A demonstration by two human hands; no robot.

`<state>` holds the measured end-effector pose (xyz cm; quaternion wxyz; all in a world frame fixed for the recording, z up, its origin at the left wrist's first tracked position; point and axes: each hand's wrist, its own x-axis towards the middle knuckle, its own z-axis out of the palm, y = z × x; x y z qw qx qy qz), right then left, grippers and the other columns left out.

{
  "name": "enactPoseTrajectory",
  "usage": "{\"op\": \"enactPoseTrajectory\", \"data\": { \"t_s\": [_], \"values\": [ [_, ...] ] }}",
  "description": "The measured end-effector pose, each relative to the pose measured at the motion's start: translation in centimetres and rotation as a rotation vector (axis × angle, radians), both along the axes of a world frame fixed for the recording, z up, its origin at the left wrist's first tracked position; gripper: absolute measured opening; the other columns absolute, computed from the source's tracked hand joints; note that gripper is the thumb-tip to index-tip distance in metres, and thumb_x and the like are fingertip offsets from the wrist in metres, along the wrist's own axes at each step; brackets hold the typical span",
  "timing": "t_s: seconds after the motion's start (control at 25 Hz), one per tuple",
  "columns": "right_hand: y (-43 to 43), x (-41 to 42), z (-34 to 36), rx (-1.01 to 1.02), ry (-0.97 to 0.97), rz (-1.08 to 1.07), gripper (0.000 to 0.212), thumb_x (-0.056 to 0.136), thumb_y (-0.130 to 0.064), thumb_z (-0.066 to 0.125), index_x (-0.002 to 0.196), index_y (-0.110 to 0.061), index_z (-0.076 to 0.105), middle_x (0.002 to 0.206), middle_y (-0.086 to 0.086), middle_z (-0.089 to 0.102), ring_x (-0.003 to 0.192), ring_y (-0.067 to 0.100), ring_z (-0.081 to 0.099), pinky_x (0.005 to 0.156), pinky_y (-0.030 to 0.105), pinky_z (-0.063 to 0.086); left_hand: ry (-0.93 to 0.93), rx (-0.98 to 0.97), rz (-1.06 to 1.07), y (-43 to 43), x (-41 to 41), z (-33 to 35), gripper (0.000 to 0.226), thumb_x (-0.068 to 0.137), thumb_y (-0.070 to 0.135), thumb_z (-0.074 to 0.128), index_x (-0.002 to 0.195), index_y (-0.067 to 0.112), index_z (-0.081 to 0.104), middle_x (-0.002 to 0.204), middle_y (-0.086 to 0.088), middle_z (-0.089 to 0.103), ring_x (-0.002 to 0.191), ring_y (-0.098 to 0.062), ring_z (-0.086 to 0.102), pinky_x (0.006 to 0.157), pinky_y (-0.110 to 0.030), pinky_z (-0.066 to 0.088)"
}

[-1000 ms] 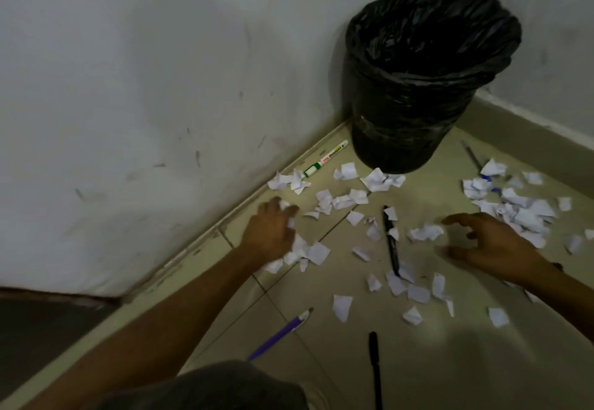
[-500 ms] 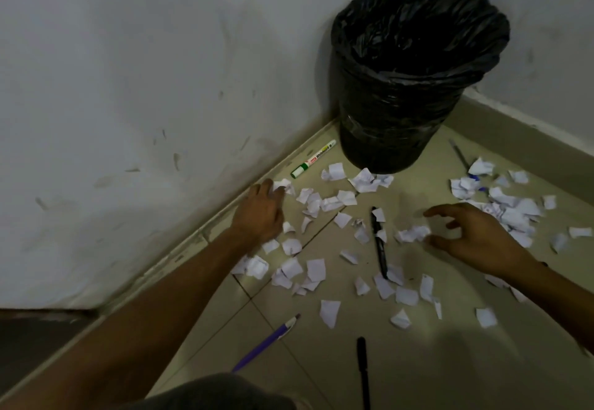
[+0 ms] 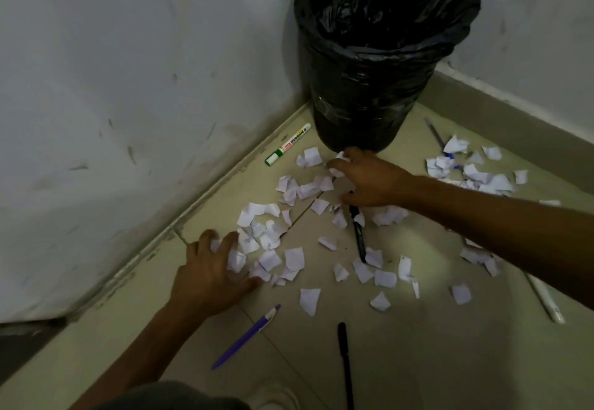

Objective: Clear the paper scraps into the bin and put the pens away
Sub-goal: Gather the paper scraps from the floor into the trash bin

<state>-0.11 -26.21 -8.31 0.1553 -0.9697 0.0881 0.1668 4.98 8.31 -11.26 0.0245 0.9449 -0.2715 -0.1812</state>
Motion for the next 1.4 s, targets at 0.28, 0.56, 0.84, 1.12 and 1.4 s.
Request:
{"op": "enactPoseTrajectory", "data": {
  "t_s": [0.28, 0.56, 0.84, 1.12, 1.4],
  "values": [
    [3.7, 2.0, -3.2, -0.102, 0.092, 0.248, 0.071, 0.086, -0.044, 0.065, 0.147, -0.033, 0.03, 0.157, 0.016, 0.019, 0.139, 0.039, 0.024, 0.105, 0.05, 0.04, 0.091, -0.231, -0.083, -4.8, 1.3, -0.9, 0.087, 0.066, 0.046, 0.081, 0.14, 0.016, 0.046, 0.13, -0.019, 0.044, 0.114, -0.038, 0.048, 0.093, -0.041, 0.045],
    [6.4, -3.3, -2.3, 0.116, -0.022, 0.144, 0.076, 0.082, -0.042, 0.068, 0.147, -0.028, 0.031, 0.148, 0.012, 0.033, 0.129, 0.034, 0.038, 0.098, 0.044, 0.045, 0.086, -0.382, -0.175, -7.4, 3.7, -0.2, 0.095, 0.06, 0.065, 0.061, 0.14, 0.021, 0.036, 0.134, -0.01, 0.045, 0.124, -0.03, 0.042, 0.102, -0.047, 0.041],
    [9.5, -7.0, -2.9, -0.058, 0.117, 0.279, 0.095, 0.073, -0.051, 0.076, 0.15, -0.035, 0.023, 0.16, 0.013, 0.011, 0.139, 0.039, 0.02, 0.096, 0.052, 0.047, 0.091, 0.043, -0.435, -9.0, 1.1, -0.3, 0.116, 0.054, 0.076, 0.071, 0.15, 0.038, 0.018, 0.16, -0.012, 0.009, 0.145, -0.035, 0.014, 0.106, -0.058, 0.034],
    [9.8, -11.7, -4.7, -0.031, -0.164, 0.233, 0.035, 0.079, -0.006, 0.067, 0.112, -0.017, 0.064, 0.11, 0.014, 0.057, 0.089, 0.033, 0.058, 0.061, 0.037, 0.043, 0.122, -0.285, -0.474, -8.8, -1.6, -1.9, 0.035, 0.079, 0.025, 0.071, 0.112, 0.019, 0.066, 0.124, -0.011, 0.047, 0.104, -0.027, 0.051, 0.078, -0.04, 0.052],
    [7.9, -11.1, -4.1, 0.25, -0.03, 0.048, 0.018, 0.085, -0.013, 0.066, 0.102, -0.008, 0.068, 0.102, 0.011, 0.062, 0.093, 0.023, 0.059, 0.07, 0.027, 0.036, 0.207, -0.406, -0.402, -9.7, -2.1, -2.3, 0.019, 0.077, 0.011, 0.059, 0.091, 0.007, 0.072, 0.092, -0.013, 0.06, 0.083, -0.027, 0.06, 0.066, -0.019, 0.031]
  ]
}}
